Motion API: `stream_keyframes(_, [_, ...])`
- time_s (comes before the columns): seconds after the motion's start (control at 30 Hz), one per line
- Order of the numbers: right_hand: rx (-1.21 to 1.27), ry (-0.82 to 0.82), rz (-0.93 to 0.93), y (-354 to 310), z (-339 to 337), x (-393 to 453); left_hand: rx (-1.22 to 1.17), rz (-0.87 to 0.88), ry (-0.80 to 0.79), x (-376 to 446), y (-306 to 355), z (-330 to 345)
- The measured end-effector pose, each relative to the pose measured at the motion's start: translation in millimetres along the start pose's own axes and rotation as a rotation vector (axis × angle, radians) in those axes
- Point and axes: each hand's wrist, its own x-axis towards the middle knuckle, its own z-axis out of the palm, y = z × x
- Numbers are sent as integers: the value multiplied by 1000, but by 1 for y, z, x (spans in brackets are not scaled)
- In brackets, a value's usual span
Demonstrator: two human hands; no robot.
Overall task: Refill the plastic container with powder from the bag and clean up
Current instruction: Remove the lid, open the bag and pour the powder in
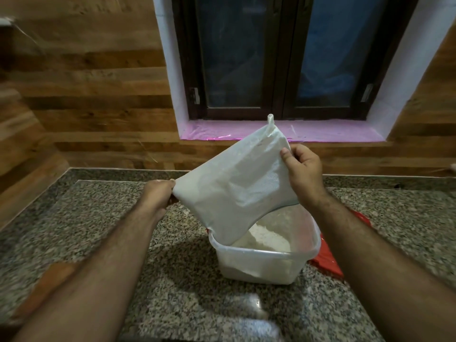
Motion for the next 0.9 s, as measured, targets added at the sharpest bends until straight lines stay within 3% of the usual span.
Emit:
stream_keyframes(0.23, [49, 69, 92, 4, -9, -1, -62, 83, 1, -9, 20, 10])
stream_keyframes(0.57, [171, -44, 149, 9, -11, -9, 33, 253, 2, -16, 43, 23])
stream_keyframes(0.9, [393, -67, 442, 28, -26, -22, 123, 345, -6, -34, 64, 37])
